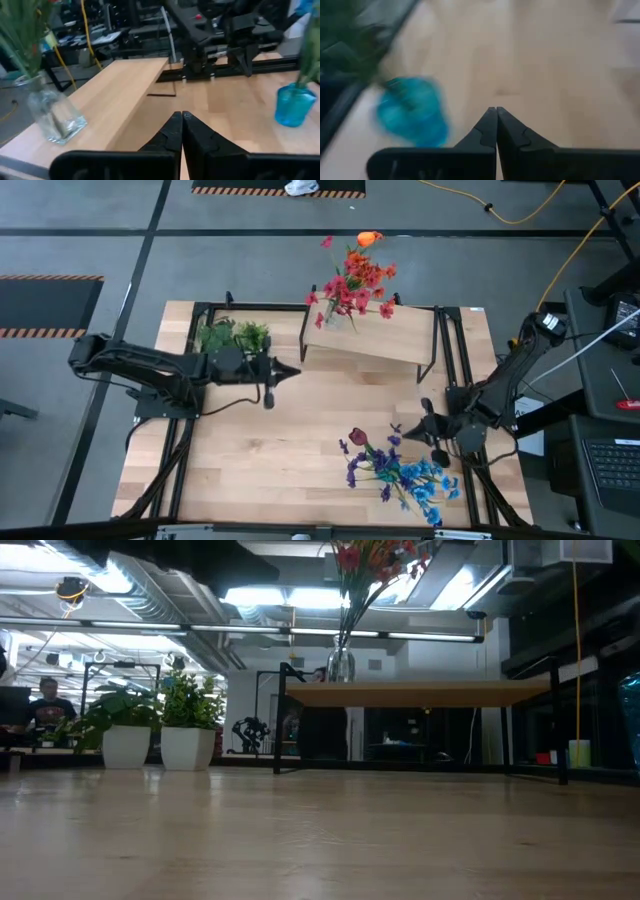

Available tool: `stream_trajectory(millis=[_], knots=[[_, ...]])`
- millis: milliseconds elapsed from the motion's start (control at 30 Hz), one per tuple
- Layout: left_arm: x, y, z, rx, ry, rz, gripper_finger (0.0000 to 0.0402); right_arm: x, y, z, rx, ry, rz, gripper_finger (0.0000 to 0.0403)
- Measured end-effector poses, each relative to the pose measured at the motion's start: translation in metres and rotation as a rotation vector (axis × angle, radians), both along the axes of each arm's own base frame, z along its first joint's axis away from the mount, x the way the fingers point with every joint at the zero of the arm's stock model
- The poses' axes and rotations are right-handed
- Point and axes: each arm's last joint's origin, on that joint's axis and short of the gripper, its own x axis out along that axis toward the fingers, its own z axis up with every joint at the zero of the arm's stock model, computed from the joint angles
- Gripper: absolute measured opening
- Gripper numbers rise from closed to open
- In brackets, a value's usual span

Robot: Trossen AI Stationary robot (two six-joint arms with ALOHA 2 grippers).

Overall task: Pick and place flowers into a vace then onto a shelf
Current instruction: Put the blue vase on the shelf

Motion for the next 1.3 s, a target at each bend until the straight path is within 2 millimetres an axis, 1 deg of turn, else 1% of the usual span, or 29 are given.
stream_trajectory(millis=[100,233,367,533,767,867,967,1133,1300], knots=[[-0.002,-0.01,-0.004,-0.002,0.0,-0.026,0.0002,-0.006,0.001,0.006,0.035,0.007,0.114,0.0003],[-0.003,-0.023,-0.003,-0.014,-0.011,-0.072,0.0002,-0.011,0.002,0.012,0.052,-0.015,0.204,0.0003],[-0.004,-0.033,-0.003,-0.006,-0.013,-0.081,0.0002,-0.013,0.005,0.013,0.077,0.0,0.266,0.0002],[-0.005,-0.04,-0.004,0.016,-0.004,-0.081,0.0003,-0.009,0.012,0.01,0.105,0.056,0.27,0.0001],[-0.006,-0.043,-0.004,0.015,-0.004,-0.095,0.0002,0.0,0.037,0.016,0.072,0.106,0.3,0.0001],[-0.006,-0.043,-0.004,-0.01,-0.008,-0.09,0.0005,0.002,0.044,0.009,0.063,0.135,0.256,0.0001],[-0.006,-0.043,-0.004,-0.01,-0.007,-0.09,0.0004,0.005,0.048,0.004,0.045,0.122,0.213,0.0002],[-0.006,-0.043,-0.004,-0.001,-0.006,-0.092,0.0002,0.009,0.052,0.002,0.054,0.103,0.196,0.0023],[-0.006,-0.043,-0.004,-0.006,-0.006,-0.092,0.0005,0.01,0.051,0.003,0.005,0.067,0.193,0.0062]])
